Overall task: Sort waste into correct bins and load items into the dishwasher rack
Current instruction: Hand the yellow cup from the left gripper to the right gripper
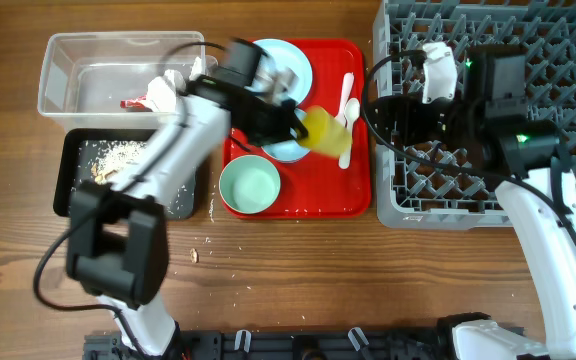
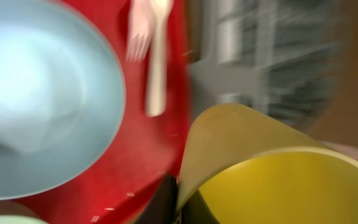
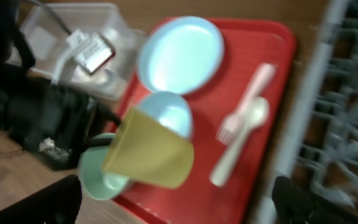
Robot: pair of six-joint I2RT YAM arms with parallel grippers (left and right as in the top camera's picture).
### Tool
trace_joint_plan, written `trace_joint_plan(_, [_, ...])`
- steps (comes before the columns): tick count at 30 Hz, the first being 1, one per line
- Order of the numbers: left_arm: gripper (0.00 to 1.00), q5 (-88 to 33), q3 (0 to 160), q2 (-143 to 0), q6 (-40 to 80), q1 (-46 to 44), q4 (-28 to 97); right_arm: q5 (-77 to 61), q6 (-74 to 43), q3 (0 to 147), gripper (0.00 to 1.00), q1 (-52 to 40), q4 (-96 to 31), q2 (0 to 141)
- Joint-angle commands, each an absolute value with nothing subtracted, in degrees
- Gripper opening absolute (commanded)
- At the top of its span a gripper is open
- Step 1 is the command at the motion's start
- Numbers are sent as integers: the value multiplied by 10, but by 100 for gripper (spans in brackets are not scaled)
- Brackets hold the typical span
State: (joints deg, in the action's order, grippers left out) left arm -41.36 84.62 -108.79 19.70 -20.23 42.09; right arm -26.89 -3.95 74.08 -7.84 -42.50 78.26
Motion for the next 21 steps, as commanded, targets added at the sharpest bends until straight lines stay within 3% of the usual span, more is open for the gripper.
trace_joint_plan(1, [4, -665, 860, -1067, 202, -128, 415, -406, -52, 753, 100, -81, -390, 808])
trace_joint_plan(7, [4, -795, 860, -1067, 202, -98, 390, -601, -65, 753, 99, -81, -282, 863])
trace_joint_plan(12, [4, -829, 860, -1067, 202, -103, 379, -693, -79, 753, 98, -81, -228, 910])
trace_joint_plan(21, [4, -834, 860, -1067, 204, -106, 379, -716, -75, 753, 87, -95, -215, 921])
